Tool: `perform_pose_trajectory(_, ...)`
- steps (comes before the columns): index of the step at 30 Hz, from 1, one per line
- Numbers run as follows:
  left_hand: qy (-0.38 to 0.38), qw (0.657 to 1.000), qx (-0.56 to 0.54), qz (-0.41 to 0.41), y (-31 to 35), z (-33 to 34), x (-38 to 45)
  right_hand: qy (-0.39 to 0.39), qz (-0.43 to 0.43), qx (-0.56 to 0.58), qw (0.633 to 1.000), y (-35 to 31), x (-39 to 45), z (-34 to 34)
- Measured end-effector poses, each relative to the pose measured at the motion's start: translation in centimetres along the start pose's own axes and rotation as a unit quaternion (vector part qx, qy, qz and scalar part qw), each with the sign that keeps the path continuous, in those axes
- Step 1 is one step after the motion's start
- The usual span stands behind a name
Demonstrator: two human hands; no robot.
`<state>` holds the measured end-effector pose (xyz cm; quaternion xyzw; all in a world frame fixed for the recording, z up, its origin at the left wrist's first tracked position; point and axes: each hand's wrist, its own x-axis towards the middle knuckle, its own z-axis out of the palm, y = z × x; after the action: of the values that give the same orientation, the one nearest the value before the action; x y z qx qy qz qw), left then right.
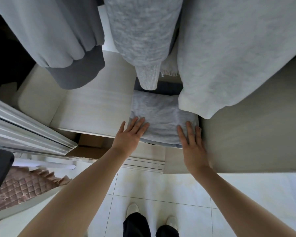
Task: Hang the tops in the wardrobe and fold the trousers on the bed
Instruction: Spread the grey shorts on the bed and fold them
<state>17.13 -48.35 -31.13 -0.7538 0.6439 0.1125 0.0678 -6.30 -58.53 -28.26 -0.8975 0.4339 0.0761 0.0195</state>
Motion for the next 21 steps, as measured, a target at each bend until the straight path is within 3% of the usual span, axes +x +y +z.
perform_pose_trajectory(8, -0.080, 0.991, -0.076, -0.076, 3.1, -2.8, -3.5, -0.045, -0.028, -0.034, 0.998, -0.8, -1.3, -2.7)
perform_pose_trajectory(12, -0.031, 0.966, -0.220, -0.135, 3.7, -5.0, -6.3, -0.057, -0.057, -0.020, 0.997, -1.0, -2.9, -4.6)
perform_pose_trajectory(16, 0.042, 0.908, -0.316, -0.272, 5.2, -5.9, -11.4, -0.047, -0.128, 0.021, 0.990, -1.1, -5.9, -6.2)
perform_pose_trajectory(21, 0.178, 0.778, -0.432, -0.419, 12.7, -5.7, -18.3, -0.043, -0.256, 0.041, 0.965, -0.8, -9.3, -7.8)
